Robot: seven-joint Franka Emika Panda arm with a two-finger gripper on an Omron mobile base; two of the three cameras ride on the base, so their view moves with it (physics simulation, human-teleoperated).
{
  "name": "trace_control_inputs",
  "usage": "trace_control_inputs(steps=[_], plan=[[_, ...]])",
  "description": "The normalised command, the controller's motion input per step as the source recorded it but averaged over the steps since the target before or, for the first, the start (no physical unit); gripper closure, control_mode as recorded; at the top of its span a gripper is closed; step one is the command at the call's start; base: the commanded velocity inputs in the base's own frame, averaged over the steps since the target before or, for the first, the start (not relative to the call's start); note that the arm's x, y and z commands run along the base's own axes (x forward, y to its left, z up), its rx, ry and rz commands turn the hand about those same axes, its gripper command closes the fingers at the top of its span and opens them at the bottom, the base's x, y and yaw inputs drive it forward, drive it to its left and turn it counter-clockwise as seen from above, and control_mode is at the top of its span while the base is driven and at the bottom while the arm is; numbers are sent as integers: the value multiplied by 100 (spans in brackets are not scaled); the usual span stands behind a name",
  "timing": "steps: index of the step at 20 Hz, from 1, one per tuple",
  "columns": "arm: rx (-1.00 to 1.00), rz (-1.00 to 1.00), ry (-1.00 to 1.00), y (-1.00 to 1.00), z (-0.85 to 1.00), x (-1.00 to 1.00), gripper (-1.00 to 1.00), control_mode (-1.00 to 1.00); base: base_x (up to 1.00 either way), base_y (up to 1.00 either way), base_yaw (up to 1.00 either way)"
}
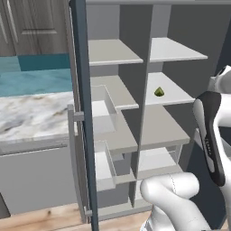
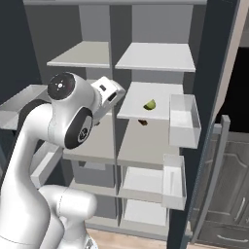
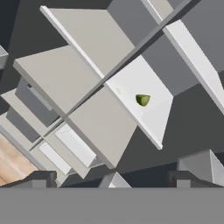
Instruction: Take the lemon wedge from the fridge and place it on the plate with fish on the dining counter.
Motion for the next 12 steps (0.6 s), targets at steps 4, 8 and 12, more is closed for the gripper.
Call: trace_control_inputs(steps=[4,8,12], plan=[[0,0,0,0,0,0,-100,100,11,-20,0],[0,0,0,0,0,0,-100,100,16,-26,0],[0,0,0,0,0,0,-100,100,35,-1,0]])
